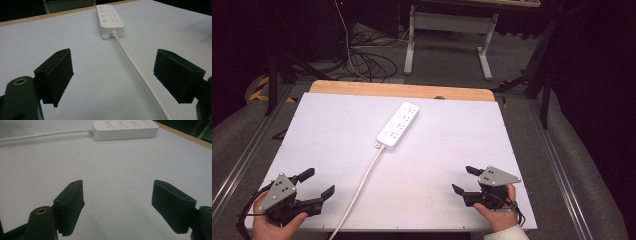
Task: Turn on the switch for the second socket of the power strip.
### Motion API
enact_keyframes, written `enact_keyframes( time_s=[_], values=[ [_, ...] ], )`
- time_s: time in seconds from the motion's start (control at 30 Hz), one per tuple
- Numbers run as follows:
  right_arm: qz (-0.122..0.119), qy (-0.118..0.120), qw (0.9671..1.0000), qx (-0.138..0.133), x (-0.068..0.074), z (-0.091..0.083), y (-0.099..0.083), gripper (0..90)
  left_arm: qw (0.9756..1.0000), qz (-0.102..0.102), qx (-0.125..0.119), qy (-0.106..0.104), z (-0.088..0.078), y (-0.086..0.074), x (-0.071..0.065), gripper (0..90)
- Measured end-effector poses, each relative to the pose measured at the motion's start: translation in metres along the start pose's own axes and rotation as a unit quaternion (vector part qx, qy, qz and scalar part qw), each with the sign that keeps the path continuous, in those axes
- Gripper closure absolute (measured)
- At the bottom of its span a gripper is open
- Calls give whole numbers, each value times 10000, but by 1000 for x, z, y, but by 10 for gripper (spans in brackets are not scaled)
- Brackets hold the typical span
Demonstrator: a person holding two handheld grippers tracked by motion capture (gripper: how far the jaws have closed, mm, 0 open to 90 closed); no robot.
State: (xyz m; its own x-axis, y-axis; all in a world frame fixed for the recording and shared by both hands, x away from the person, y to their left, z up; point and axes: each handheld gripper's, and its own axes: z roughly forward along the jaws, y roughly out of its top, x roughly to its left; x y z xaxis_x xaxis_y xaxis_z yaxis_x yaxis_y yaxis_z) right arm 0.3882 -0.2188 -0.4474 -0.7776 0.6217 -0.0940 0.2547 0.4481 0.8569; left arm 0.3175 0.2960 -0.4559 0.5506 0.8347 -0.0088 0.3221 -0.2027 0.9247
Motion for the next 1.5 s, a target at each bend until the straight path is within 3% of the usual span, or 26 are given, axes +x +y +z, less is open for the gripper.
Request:
enact_keyframes(
  time_s=[0.33,0.57,0.77,0.93,1.33,1.4,1.47,1.5],
  values=[
    [-177,183,9996,143,2,9,33,330,10000,-8,49,61,-1,0,0,168],
    [-468,390,9981,97,8,18,63,334,9998,27,110,154,-4,1,0,181],
    [-536,464,9975,65,11,24,80,333,9998,19,98,156,-4,1,1,184],
    [-736,468,9961,166,14,32,91,328,9998,42,125,133,-3,1,0,183],
    [-601,480,9970,113,7,41,108,294,9998,45,82,150,-5,1,1,181],
    [-564,540,9969,30,6,43,112,339,9998,38,86,165,-6,1,1,180],
    [-610,618,9962,-1,5,44,115,471,9998,28,89,192,-7,0,1,181],
    [-612,627,9961,20,5,44,117,486,9998,28,89,192,-7,0,1,181]
  ],
)
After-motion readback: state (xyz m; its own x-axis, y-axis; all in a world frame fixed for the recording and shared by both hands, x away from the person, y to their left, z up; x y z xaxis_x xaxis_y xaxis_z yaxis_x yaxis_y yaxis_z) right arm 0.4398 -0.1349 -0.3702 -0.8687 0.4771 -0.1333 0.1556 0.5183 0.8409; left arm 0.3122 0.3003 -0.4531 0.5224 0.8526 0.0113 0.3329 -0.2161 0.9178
